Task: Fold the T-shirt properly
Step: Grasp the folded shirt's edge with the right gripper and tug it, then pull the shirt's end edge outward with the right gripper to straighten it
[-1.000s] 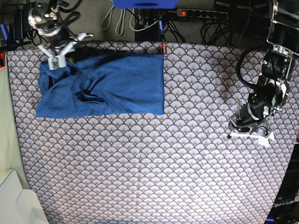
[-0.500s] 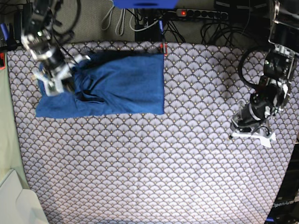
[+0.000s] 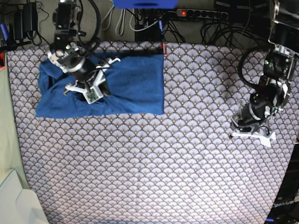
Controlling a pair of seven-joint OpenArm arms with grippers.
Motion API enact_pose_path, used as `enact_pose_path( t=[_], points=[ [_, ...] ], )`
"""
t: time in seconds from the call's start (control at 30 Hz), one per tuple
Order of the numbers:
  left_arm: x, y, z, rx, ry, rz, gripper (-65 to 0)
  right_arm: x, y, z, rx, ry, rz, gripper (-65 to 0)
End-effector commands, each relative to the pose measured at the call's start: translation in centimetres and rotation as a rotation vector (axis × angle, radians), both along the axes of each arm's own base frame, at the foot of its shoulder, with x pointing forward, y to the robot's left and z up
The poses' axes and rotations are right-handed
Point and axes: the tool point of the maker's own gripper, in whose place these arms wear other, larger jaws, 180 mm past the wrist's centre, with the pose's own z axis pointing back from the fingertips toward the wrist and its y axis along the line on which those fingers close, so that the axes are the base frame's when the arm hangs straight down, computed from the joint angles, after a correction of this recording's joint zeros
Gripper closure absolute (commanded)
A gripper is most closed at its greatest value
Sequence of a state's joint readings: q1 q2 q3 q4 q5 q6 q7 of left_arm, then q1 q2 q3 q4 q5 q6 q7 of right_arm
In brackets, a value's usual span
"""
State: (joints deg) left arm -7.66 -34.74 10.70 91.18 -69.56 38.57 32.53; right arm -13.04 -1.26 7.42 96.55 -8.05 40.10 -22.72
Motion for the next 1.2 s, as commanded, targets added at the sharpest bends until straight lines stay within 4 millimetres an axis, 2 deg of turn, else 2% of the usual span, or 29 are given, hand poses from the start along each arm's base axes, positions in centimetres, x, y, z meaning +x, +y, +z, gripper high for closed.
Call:
enact_pose_path(
  t=[0.0, 0.1, 0.23, 0.4, 0.47, 0.6, 0.67, 0.73, 0.83, 1.1, 1.17],
  points=[
    [0.4, 0.0, 1.1, -0.053, -0.005, 0.019, -0.1, 1.2, 0.2, 1.2, 0.029, -0.050, -0.002, 0.0],
    [0.4, 0.0, 1.1, -0.053, -0.005, 0.019, -0.1, 2.2, -0.3, 0.6, 0.025, -0.043, -0.006, 0.0],
    [0.4, 0.0, 1.1, -0.053, -0.005, 0.019, -0.1, 4.0, -2.3, 0.5, -0.023, -0.050, 0.000, 0.0],
    [0.5, -0.2, 1.2, -0.056, -0.008, 0.018, -0.1, 7.2, -7.9, 2.3, -0.070, -0.103, -0.112, 0.0],
    [0.5, -0.2, 1.2, -0.058, -0.007, 0.018, -0.1, 7.9, -10.5, 3.2, -0.084, -0.125, -0.174, 0.0],
    [0.5, -0.1, 1.2, -0.057, -0.009, 0.021, -0.1, 8.1, -13.5, 4.9, -0.102, -0.168, -0.254, 0.0],
    [0.5, -0.1, 1.2, -0.056, -0.009, 0.021, -0.1, 7.8, -14.3, 5.5, -0.112, -0.183, -0.273, 0.0],
    [0.5, -0.1, 1.2, -0.056, -0.009, 0.021, -0.1, 7.2, -15.3, 5.4, -0.123, -0.170, -0.305, -0.1],
    [0.5, -0.1, 1.2, -0.056, -0.009, 0.021, -0.1, 6.4, -16.7, 4.6, -0.148, -0.112, -0.345, -6.3],
    [0.6, -0.1, 1.3, -0.054, -0.013, 0.022, -0.1, 4.0, -20.6, 3.4, -0.185, -0.010, -0.464, -30.8],
    [0.7, -0.1, 1.4, -0.054, -0.015, 0.023, -0.1, 3.7, -21.1, 3.5, -0.207, 0.012, -0.473, -34.4]
  ],
)
